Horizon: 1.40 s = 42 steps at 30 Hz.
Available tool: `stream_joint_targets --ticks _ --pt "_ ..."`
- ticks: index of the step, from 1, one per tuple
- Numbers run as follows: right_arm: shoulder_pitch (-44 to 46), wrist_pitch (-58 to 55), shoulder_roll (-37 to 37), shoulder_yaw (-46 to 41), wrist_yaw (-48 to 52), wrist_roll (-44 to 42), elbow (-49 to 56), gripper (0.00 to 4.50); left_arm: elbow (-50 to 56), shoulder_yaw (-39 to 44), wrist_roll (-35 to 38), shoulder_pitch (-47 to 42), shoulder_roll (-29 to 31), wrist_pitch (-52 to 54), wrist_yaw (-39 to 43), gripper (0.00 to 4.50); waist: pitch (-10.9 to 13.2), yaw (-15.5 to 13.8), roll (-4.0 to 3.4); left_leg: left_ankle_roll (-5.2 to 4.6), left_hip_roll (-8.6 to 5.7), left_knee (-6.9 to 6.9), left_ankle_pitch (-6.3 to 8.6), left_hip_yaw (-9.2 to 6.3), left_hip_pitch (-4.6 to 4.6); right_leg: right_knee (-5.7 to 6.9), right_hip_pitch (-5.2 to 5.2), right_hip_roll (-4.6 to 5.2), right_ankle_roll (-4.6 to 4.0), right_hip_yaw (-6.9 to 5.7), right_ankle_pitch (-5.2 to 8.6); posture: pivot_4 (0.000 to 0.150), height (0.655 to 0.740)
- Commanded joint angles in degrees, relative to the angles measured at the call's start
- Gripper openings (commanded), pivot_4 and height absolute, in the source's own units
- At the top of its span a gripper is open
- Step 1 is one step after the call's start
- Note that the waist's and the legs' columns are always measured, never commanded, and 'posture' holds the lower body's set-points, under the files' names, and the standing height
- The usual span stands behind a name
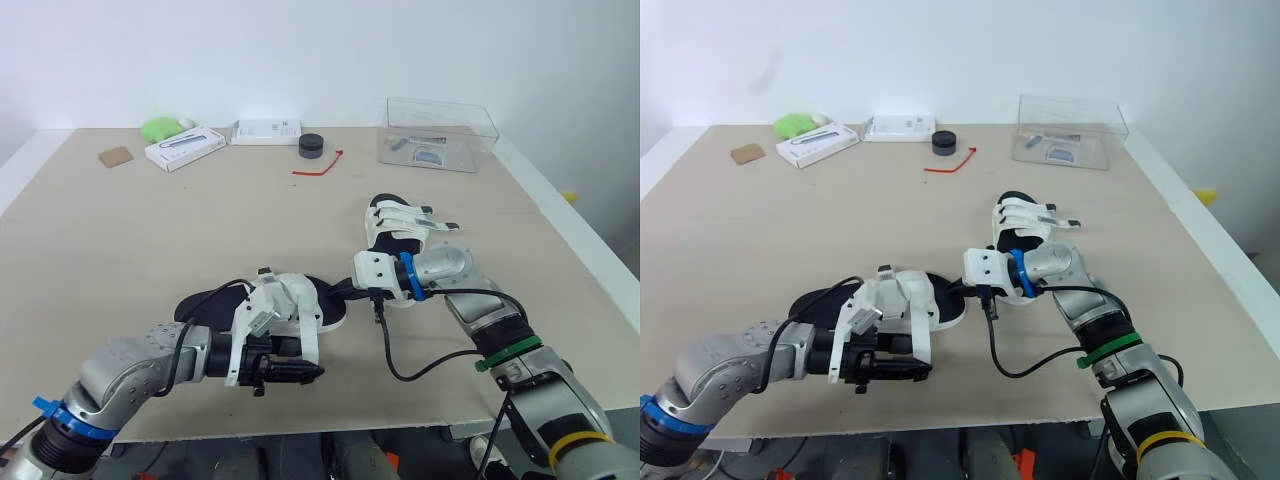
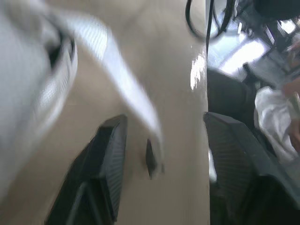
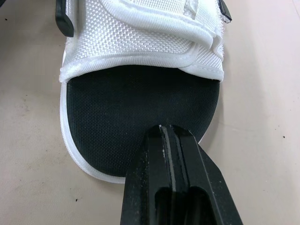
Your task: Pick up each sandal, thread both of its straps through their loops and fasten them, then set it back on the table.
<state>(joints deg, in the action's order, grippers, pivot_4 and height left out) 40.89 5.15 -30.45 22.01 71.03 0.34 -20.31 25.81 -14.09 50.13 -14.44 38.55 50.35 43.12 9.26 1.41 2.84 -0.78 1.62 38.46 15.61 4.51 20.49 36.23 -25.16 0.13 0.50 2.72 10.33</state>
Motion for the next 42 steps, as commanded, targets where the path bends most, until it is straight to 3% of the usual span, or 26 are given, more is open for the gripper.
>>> stream_joint_targets --ticks 1,7,13,17,22,25,30,42 --pt "-1.81 -2.08 -1.38 1.5 -0.25 3.55 -2.02 0.0 0.1 0.71 -0.52 -0.41 -0.28 1.07 0.75 0.33 0.0 0.0 0.0 0.0 0.0 0.0 0.0 -0.02 0.0 0.0 0.0 0.0 0.0 -0.01 0.0 0.15 0.74" --pt "-1.6 -1.99 -1.38 1.57 -0.15 3.54 -2.32 0.0 0.69 4.24 3.22 0.99 1.48 4.79 2.75 0.15 0.0 0.0 0.0 -0.01 0.0 0.01 -0.01 -0.03 -0.01 0.0 0.01 0.01 0.01 -0.01 0.0 0.15 0.74" --pt "-1.18 -1.82 -1.36 1.54 -0.01 3.58 -2.71 0.0 -2.7 13.07 16.83 -1.89 2.58 13.49 4.4 0.15 0.01 0.02 0.0 -0.01 0.01 0.0 -0.01 -0.05 0.03 0.0 -0.02 0.01 0.01 -0.06 0.0 0.15 0.74" --pt "-0.87 -1.64 -1.38 1.48 -0.11 3.67 -3.06 0.0 -6.53 16.61 20.72 -5.35 4.36 16.91 5.49 0.15 0.01 0.04 0.0 -0.01 0.01 0.0 -0.01 -0.06 0.03 0.0 -0.03 -0.02 0.01 -0.06 0.0 0.15 0.74" --pt "-0.75 -1.47 -1.46 1.42 -0.25 3.76 -3.28 0.0 -13.1 17.42 17.92 -12.66 3.0 16.77 4.1 0.15 0.02 0.03 0.03 -0.01 0.0 0.01 -0.01 -0.05 0.05 -0.02 -0.01 0.0 0.01 -0.06 0.0 0.15 0.74" --pt "-0.75 -1.44 -1.44 1.39 -0.55 3.8 -3.3 0.0 -17.78 14.71 12.64 -17.52 1.42 15.0 4.65 0.15 0.02 0.04 0.03 0.0 -0.02 0.01 -0.01 -0.06 0.04 -0.02 0.0 -0.01 0.02 -0.06 -0.01 0.15 0.74" --pt "-1.22 -1.79 -1.61 1.2 -1.08 3.76 -2.64 0.0 -24.7 12.0 7.83 -23.8 -4.0 13.9 5.72 0.15 0.02 0.03 0.04 0.0 -0.04 0.0 -0.01 -0.03 0.06 -0.03 0.0 0.01 0.04 -0.01 -0.02 0.15 0.74" --pt "-3.27 -3.09 -2.86 0.63 -2.23 3.48 0.09 0.0 -26.06 9.05 3.45 -23.45 -6.53 16.19 10.58 0.15 0.02 0.15 0.04 0.0 -0.09 0.01 -0.01 -0.06 0.11 -0.03 -0.02 0.06 0.1 0.01 -0.02 0.15 0.74"
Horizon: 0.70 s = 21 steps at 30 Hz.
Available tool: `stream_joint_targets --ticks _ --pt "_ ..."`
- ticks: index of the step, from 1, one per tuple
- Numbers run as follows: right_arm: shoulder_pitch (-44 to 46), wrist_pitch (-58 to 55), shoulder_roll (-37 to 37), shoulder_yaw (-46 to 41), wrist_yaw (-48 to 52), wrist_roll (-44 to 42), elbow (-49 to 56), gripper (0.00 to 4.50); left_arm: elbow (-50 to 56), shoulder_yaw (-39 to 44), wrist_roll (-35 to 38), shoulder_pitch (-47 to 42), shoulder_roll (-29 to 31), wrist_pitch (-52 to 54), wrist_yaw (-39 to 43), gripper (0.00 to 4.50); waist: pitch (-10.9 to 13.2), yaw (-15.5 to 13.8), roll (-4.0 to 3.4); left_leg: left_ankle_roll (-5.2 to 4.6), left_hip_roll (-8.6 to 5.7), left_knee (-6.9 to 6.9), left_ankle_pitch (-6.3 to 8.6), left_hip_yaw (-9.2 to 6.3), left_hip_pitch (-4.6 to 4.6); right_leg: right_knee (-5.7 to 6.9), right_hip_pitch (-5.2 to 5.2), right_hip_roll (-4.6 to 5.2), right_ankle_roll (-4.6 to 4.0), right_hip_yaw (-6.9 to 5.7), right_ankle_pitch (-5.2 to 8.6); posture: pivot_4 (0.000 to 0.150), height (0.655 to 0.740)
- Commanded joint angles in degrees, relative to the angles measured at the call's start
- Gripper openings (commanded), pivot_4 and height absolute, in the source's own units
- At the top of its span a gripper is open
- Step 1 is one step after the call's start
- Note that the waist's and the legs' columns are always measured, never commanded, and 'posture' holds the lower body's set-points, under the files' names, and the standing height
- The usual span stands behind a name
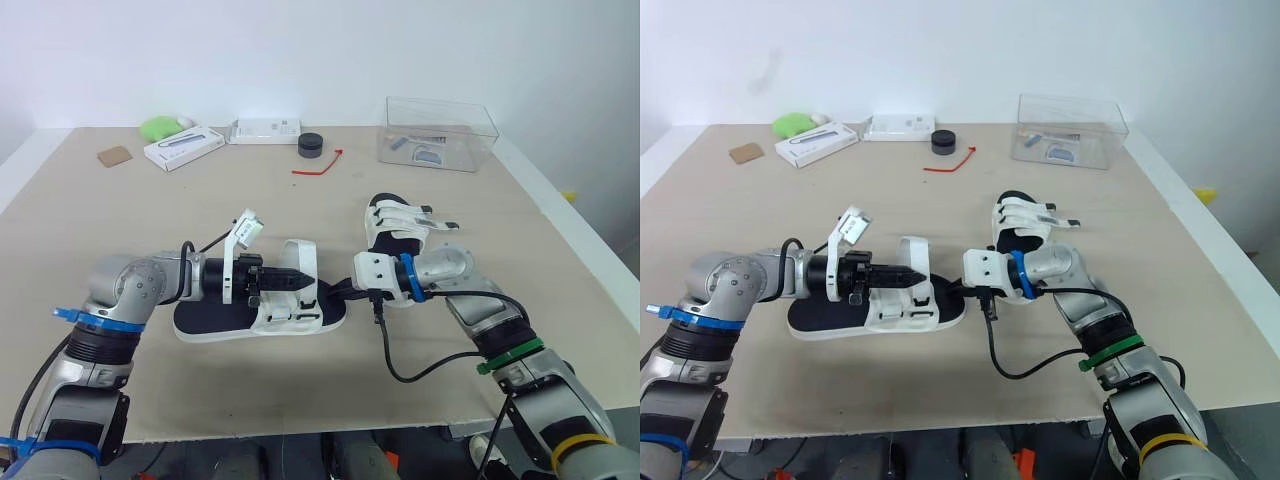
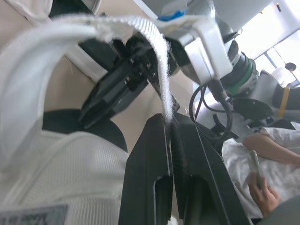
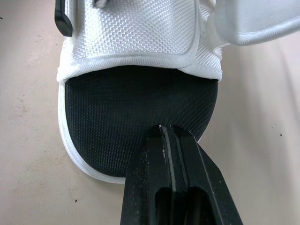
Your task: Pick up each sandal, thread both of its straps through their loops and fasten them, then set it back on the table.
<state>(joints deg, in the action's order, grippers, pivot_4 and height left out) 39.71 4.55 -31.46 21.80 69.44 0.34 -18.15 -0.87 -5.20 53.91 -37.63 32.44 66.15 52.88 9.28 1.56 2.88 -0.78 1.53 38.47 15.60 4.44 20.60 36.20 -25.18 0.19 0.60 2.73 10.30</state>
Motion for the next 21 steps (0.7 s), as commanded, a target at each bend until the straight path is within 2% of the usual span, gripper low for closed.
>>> stream_joint_targets --ticks 1,21 --pt "-2.19 -2.57 -1.85 0.85 -0.71 3.47 -1.92 0.0 0.45 0.24 -0.3 -0.4 -0.78 0.88 0.68 0.15 0.0 0.0 0.0 0.0 0.0 0.0 0.0 0.0 0.0 0.0 0.0 0.0 0.01 0.0 0.0 0.15 0.74" --pt "-1.41 -2.32 -1.22 1.29 -0.93 3.87 -2.88 0.0 0.62 5.87 1.26 -1.02 -3.44 7.48 -2.94 0.15 0.0 0.01 0.0 0.0 -0.02 0.0 0.0 -0.02 0.02 -0.01 0.0 0.02 0.05 0.0 0.0 0.15 0.74"
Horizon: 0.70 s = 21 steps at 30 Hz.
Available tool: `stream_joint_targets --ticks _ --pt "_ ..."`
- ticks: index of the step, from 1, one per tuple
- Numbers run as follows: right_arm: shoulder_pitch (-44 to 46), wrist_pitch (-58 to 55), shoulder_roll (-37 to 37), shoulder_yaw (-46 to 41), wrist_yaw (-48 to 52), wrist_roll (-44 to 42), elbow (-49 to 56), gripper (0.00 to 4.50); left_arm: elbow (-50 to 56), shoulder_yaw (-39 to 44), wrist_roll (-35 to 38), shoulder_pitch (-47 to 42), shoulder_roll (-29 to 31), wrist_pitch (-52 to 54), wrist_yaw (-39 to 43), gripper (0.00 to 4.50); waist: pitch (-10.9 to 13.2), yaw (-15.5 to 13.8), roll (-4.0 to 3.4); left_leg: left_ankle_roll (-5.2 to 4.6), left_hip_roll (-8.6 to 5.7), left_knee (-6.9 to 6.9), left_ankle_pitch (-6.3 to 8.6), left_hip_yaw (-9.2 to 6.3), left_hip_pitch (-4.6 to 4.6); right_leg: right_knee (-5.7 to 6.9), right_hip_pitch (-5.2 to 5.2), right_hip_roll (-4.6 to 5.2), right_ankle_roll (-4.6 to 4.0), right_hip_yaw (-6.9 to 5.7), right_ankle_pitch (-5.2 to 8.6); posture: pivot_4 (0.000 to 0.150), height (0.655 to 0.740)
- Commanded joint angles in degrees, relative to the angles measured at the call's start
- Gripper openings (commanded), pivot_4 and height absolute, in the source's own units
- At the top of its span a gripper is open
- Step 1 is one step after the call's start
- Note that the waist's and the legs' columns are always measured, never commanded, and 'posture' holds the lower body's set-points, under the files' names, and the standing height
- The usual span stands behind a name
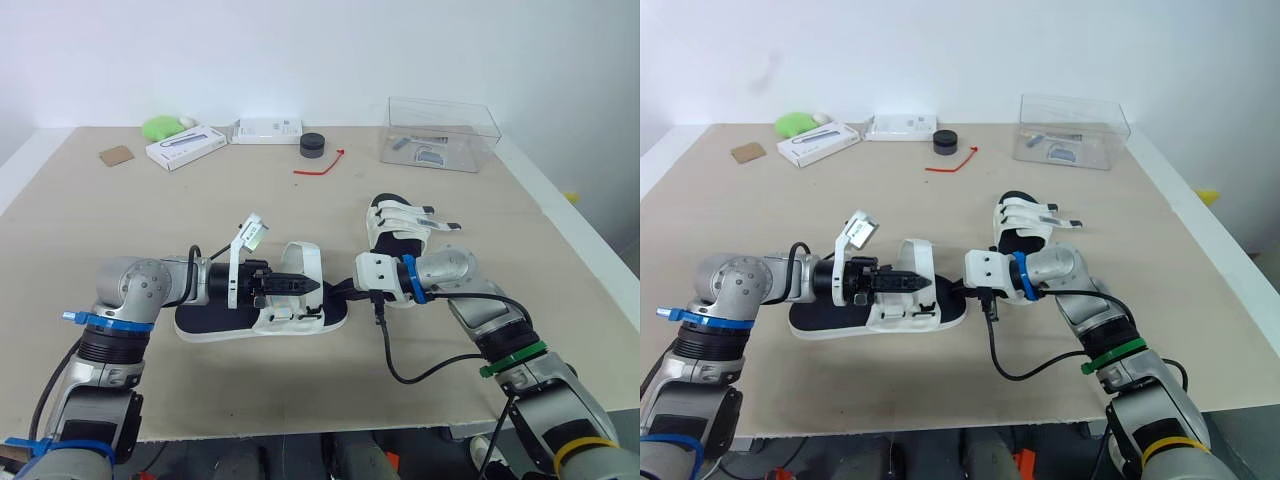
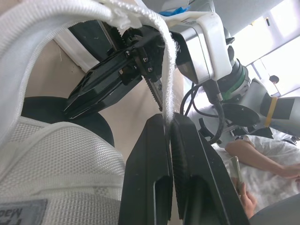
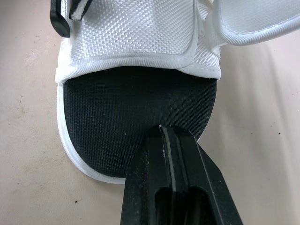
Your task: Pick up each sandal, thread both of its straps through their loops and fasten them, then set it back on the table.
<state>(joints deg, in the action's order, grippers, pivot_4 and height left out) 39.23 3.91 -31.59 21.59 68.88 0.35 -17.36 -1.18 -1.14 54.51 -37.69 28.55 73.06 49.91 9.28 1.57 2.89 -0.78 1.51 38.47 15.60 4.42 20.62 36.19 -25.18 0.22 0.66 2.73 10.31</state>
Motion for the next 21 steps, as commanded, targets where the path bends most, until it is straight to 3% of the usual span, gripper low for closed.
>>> stream_joint_targets --ticks 1,10,21 --pt "-0.86 -1.67 -1.08 1.54 -0.38 3.89 -3.74 0.0 0.97 1.69 0.65 -0.81 0.55 0.87 0.09 0.15 0.0 0.0 0.0 0.0 0.0 0.0 0.0 0.0 0.0 0.0 0.0 0.0 0.0 0.0 0.0 0.15 0.74" --pt "-0.96 -1.9 -1.08 1.68 -0.71 3.92 -3.54 0.0 2.0 -0.24 -0.29 1.22 1.37 2.93 0.51 0.15 0.0 0.02 0.0 0.0 0.0 0.0 0.0 0.0 -0.01 0.0 0.0 0.0 0.0 0.0 0.0 0.15 0.74" --pt "-0.65 -1.82 -1.09 1.74 -0.87 3.98 -3.94 0.0 -1.51 -6.03 -9.55 0.97 3.82 -5.62 3.42 0.15 -0.01 0.01 0.0 0.0 0.0 0.0 0.0 0.01 -0.03 0.0 0.01 0.0 0.0 0.01 0.0 0.15 0.74"
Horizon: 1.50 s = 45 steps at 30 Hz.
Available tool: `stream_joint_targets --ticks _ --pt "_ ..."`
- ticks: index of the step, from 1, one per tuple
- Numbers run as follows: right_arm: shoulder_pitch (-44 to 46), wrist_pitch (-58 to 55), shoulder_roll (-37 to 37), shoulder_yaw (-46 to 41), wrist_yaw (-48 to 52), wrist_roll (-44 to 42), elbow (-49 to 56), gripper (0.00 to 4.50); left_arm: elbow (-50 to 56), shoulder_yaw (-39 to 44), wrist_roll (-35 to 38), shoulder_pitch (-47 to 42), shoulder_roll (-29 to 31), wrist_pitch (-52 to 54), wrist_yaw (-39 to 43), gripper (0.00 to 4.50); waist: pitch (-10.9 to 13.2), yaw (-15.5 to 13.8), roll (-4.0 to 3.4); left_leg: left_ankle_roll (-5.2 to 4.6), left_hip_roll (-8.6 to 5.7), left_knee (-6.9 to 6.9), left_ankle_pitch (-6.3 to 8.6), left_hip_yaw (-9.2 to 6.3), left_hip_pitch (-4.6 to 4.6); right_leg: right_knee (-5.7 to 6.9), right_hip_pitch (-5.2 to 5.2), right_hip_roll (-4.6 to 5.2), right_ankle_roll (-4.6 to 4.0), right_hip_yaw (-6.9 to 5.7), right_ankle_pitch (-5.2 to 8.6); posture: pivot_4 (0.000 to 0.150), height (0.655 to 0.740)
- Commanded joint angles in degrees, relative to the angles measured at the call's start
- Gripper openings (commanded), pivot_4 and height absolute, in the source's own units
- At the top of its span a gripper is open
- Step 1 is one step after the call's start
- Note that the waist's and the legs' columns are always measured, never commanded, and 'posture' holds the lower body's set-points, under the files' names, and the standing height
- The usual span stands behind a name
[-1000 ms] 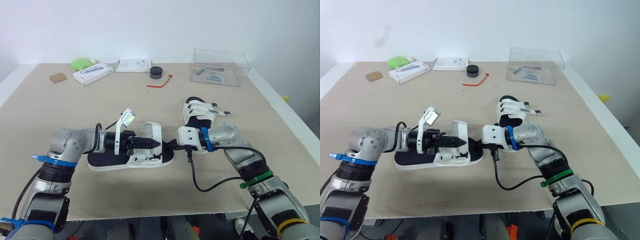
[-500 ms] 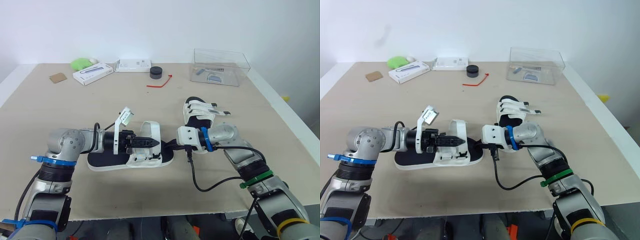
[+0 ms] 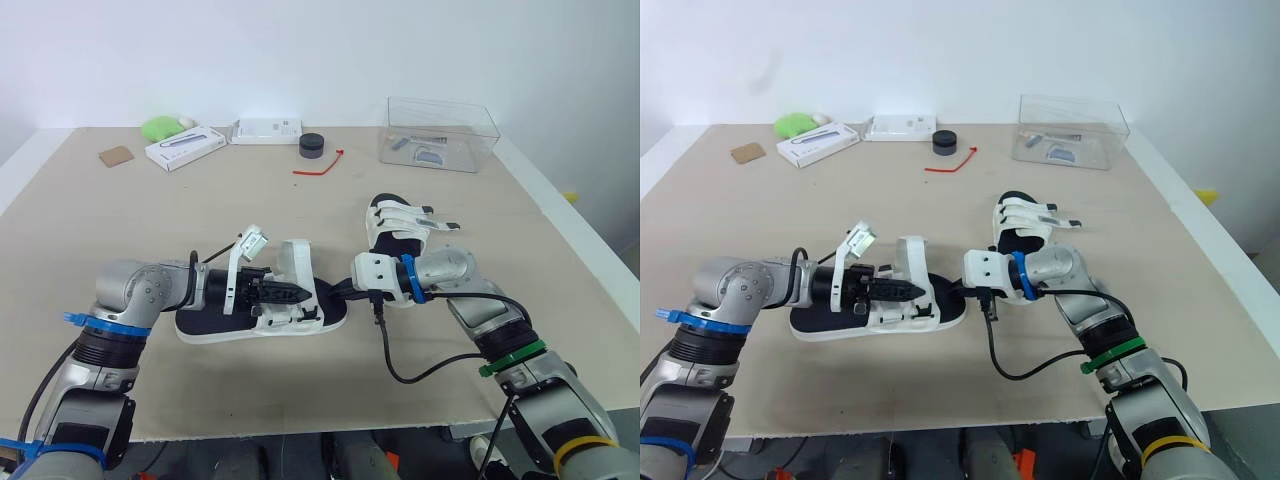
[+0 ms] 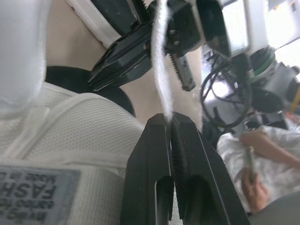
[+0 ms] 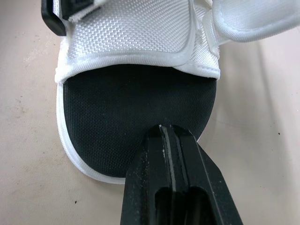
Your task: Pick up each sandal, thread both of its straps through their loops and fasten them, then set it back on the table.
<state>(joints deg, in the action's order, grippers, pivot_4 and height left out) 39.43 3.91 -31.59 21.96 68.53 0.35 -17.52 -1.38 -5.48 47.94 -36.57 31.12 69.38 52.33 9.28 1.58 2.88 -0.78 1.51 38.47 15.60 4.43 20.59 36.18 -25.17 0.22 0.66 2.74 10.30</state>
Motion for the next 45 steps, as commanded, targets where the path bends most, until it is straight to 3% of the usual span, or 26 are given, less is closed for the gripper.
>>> stream_joint_targets --ticks 1,23,37,45 --pt "-0.8 -1.83 -1.09 1.38 -0.55 3.98 -3.82 0.0 -1.52 -2.05 -3.48 -0.32 1.3 -2.46 1.52 0.15 0.0 0.0 0.0 0.0 0.0 0.0 0.0 0.0 0.0 0.0 0.0 0.0 0.0 0.0 0.0 0.15 0.74" --pt "-0.72 -1.81 -1.53 1.34 -0.53 4.02 -3.89 0.0 -2.94 2.3 1.13 -2.99 0.81 2.99 7.88 0.15 0.01 0.07 0.01 -0.01 0.01 0.0 0.0 0.0 0.02 0.0 -0.03 -0.02 0.0 -0.01 0.0 0.15 0.74" --pt "-1.05 -1.82 -1.93 1.42 -0.45 4.22 -3.58 0.0 -2.64 0.05 -0.26 -2.51 -0.16 4.86 7.37 0.15 0.01 0.17 0.0 -0.01 0.01 -0.01 0.0 0.0 0.03 -0.01 -0.03 -0.01 0.0 -0.01 0.0 0.15 0.74" --pt "-1.24 -1.86 -2.05 1.47 -0.4 4.22 -3.3 0.0 -4.39 -2.68 -4.5 -2.32 -2.2 2.21 4.6 0.15 0.0 0.14 0.0 -0.01 0.0 0.0 0.0 -0.01 0.03 -0.01 -0.02 0.01 0.0 -0.01 0.0 0.15 0.74"
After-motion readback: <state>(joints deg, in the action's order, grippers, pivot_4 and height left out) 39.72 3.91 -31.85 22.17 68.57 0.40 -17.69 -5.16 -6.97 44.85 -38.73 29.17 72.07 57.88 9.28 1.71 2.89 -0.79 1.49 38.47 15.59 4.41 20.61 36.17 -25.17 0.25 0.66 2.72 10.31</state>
